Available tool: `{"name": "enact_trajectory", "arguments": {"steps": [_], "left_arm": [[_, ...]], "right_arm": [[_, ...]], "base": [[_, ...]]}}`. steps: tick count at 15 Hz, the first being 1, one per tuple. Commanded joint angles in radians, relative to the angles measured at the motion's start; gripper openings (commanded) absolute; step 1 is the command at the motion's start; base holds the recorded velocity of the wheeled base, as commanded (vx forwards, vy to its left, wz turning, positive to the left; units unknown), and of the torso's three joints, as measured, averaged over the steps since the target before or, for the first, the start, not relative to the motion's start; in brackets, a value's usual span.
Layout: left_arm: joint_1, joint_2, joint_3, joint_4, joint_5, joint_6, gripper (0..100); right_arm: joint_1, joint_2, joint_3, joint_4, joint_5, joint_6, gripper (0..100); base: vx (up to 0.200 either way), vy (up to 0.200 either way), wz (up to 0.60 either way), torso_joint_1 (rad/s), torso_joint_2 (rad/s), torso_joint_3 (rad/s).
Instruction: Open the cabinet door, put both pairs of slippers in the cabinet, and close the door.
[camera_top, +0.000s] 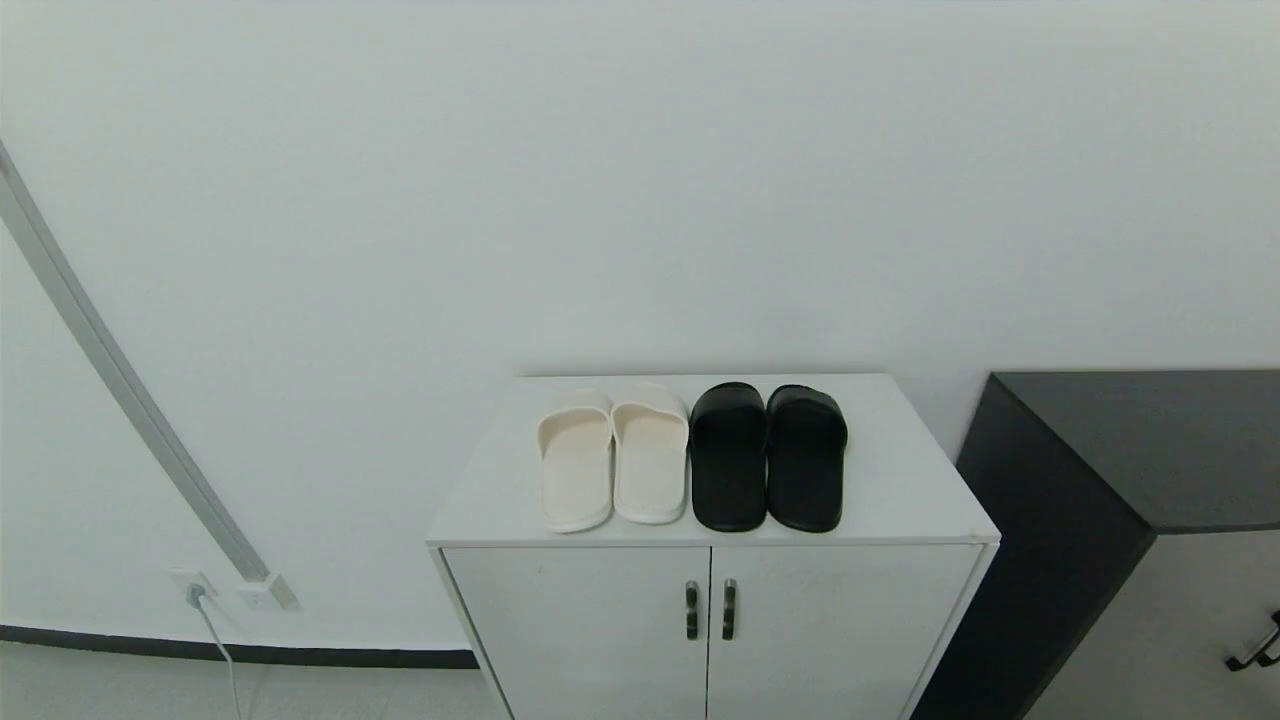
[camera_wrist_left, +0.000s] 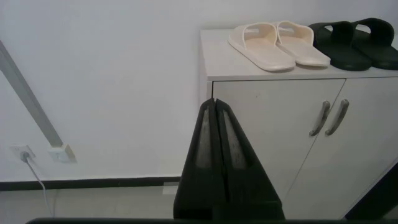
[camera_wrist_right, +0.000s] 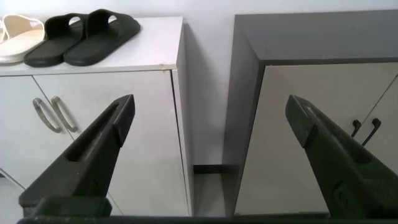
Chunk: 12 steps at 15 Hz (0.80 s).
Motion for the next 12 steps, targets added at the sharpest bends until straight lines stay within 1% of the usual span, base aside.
{"name": "enact_trajectory", "arguments": {"steps": [1, 4, 6, 7, 8, 9, 10, 12], "left_arm": [[0.000, 0.001, 0.000, 0.000, 0.000, 0.000, 0], [0.000, 0.001, 0.000, 0.000, 0.000, 0.000, 0], [0.000, 0.001, 0.000, 0.000, 0.000, 0.000, 0], [0.000, 0.001, 0.002, 0.000, 0.000, 0.000, 0], [0.000, 0.001, 0.000, 0.000, -0.001, 0.001, 0], [0.000, 0.001, 0.000, 0.000, -0.001, 0.000, 0], [0.000, 0.001, 0.000, 0.000, 0.000, -0.002, 0], [0.000, 0.001, 0.000, 0.000, 0.000, -0.002, 0]], "right_arm": [[0.000, 0.000, 0.001, -0.003, -0.003, 0.000, 100], [-0.006, 0.012, -0.004, -0.004, -0.005, -0.027, 100], [-0.006, 0.017, -0.001, -0.006, -0.003, -0.030, 100], [-0.006, 0.028, -0.021, -0.013, -0.011, -0.018, 100], [0.003, 0.158, -0.266, 0.008, -0.009, 0.114, 100], [0.005, 0.207, -0.285, 0.045, -0.005, 0.122, 100], [0.009, 0.307, -0.246, 0.076, 0.015, 0.023, 100], [0.016, 0.419, -0.192, 0.029, 0.070, 0.014, 100]], "base": [[0.000, 0.000, 0.00, 0.000, 0.00, 0.000], [0.000, 0.000, 0.00, 0.000, 0.00, 0.000], [0.000, 0.000, 0.00, 0.000, 0.00, 0.000], [0.000, 0.000, 0.00, 0.000, 0.00, 0.000], [0.000, 0.000, 0.00, 0.000, 0.00, 0.000], [0.000, 0.000, 0.00, 0.000, 0.00, 0.000], [0.000, 0.000, 0.00, 0.000, 0.00, 0.000], [0.000, 0.000, 0.00, 0.000, 0.00, 0.000]]}}
